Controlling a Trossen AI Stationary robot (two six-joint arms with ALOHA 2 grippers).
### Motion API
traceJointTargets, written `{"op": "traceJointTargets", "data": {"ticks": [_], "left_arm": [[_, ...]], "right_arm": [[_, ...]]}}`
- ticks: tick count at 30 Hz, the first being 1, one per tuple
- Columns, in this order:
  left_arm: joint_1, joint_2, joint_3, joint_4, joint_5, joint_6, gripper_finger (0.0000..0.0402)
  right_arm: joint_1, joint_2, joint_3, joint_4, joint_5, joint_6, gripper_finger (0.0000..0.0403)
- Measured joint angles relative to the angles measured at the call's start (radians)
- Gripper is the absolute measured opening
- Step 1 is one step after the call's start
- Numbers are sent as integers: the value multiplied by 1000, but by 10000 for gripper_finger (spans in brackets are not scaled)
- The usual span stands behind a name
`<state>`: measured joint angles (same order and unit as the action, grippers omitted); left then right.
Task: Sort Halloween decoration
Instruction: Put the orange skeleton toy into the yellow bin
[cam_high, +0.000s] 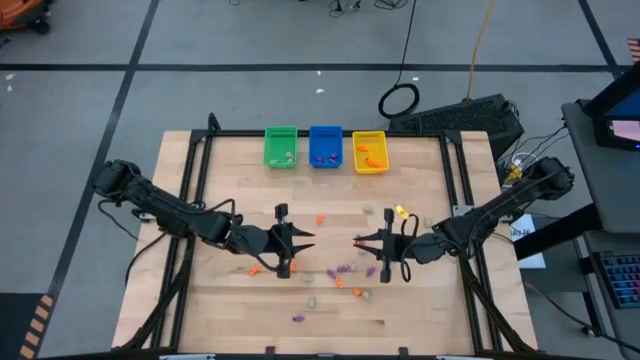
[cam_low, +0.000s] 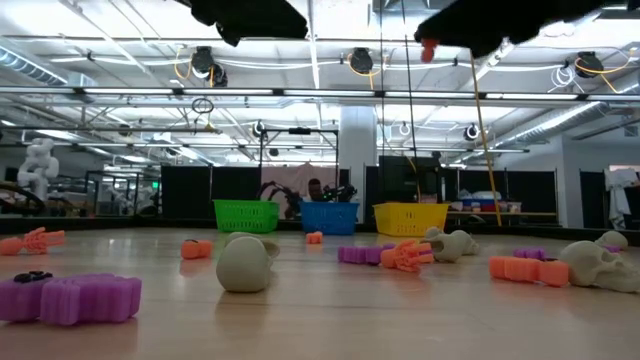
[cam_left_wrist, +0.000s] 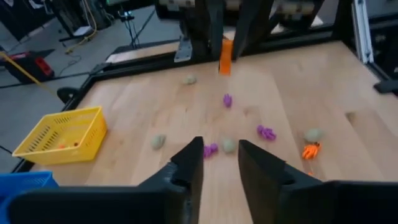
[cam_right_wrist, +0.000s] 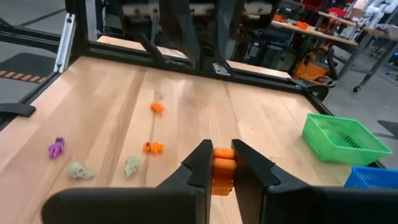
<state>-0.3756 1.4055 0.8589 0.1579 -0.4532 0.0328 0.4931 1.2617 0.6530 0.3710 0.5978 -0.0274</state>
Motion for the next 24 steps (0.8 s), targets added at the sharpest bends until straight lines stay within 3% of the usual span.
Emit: {"op": "traceJointTargets", "data": {"ticks": [8, 14, 24], "left_arm": [[0, 0, 0, -16, 7, 10, 55], [-6, 0, 0, 28, 164, 38, 52], [-7, 1, 0, 12, 119, 25, 52]], "right_arm": [[0, -8, -30, 14, 1, -20, 34], [0, -8, -30, 17, 1, -11, 34], [0, -8, -30, 21, 2, 12, 34]]}}
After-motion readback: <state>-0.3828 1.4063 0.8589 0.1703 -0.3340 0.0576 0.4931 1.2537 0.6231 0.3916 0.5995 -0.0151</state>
